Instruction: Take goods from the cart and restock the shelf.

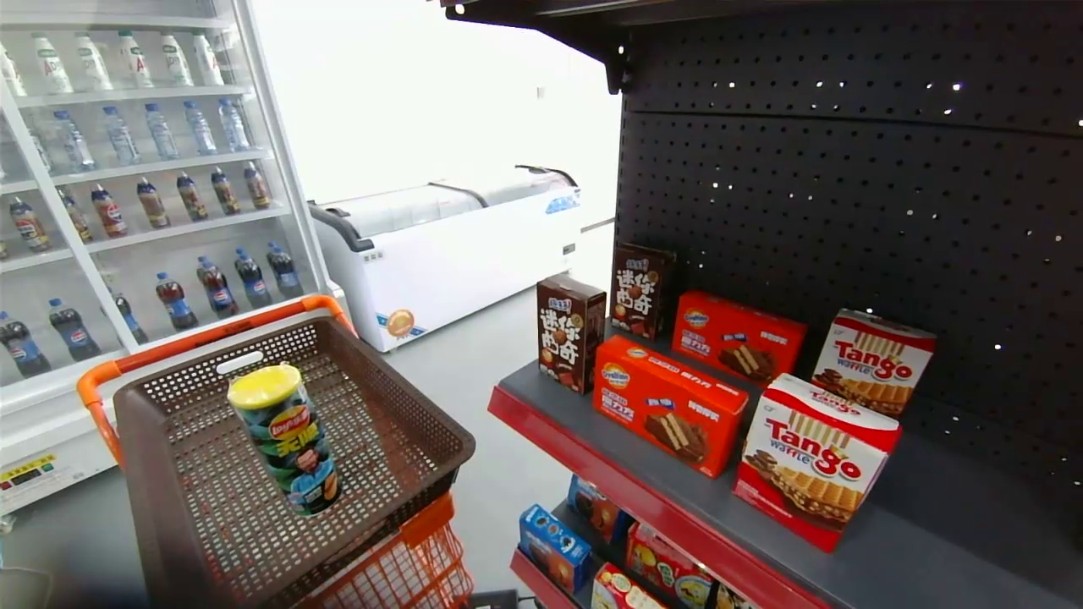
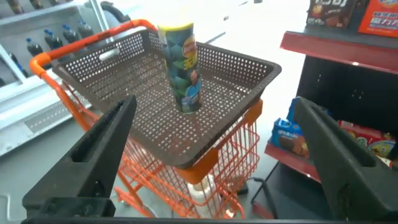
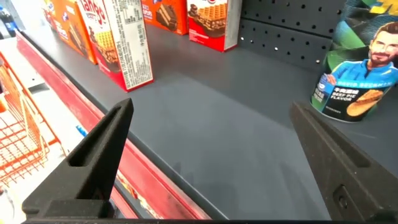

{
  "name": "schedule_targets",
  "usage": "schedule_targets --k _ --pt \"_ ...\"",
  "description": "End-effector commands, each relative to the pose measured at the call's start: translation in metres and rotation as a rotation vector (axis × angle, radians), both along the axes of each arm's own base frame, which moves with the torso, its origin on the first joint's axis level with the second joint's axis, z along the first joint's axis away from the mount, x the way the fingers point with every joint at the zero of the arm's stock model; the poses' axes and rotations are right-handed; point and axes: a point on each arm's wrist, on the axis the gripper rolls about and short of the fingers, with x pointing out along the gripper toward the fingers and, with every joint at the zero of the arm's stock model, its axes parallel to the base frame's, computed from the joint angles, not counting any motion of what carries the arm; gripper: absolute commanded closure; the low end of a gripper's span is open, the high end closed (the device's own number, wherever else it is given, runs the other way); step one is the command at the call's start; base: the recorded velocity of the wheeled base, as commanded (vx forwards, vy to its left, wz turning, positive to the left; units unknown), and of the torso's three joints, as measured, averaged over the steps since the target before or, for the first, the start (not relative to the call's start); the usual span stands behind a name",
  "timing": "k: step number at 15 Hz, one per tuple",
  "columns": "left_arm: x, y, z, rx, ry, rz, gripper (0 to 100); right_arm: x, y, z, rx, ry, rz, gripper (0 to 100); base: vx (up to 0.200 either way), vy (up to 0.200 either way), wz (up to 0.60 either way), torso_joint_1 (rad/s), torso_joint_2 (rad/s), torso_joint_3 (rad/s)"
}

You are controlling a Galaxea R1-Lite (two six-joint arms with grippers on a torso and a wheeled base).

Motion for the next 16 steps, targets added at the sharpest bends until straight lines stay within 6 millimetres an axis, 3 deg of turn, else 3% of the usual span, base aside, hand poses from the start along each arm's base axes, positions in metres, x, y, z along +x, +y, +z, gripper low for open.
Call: schedule_targets --k 1,3,5,16 --pt "0.03 0.001 0.033 0.01 0.171 0.041 0 0.0 0.0 0.0 0.0 0.0 0.001 0 0.0 0.0 0.0 0.0 0.0 0.0" --pt "0.058 0.002 0.063 0.012 0.232 0.072 0 0.0 0.0 0.0 0.0 0.0 0.001 0 0.0 0.0 0.0 0.0 0.0 0.0" --pt "0.083 0.005 0.079 0.016 0.289 0.124 0 0.0 0.0 0.0 0.0 0.0 0.001 0 0.0 0.0 0.0 0.0 0.0 0.0" --pt "0.159 0.035 0.055 -0.009 0.475 0.122 0 0.0 0.0 0.0 0.0 0.0 0.001 0 0.0 0.0 0.0 0.0 0.0 0.0"
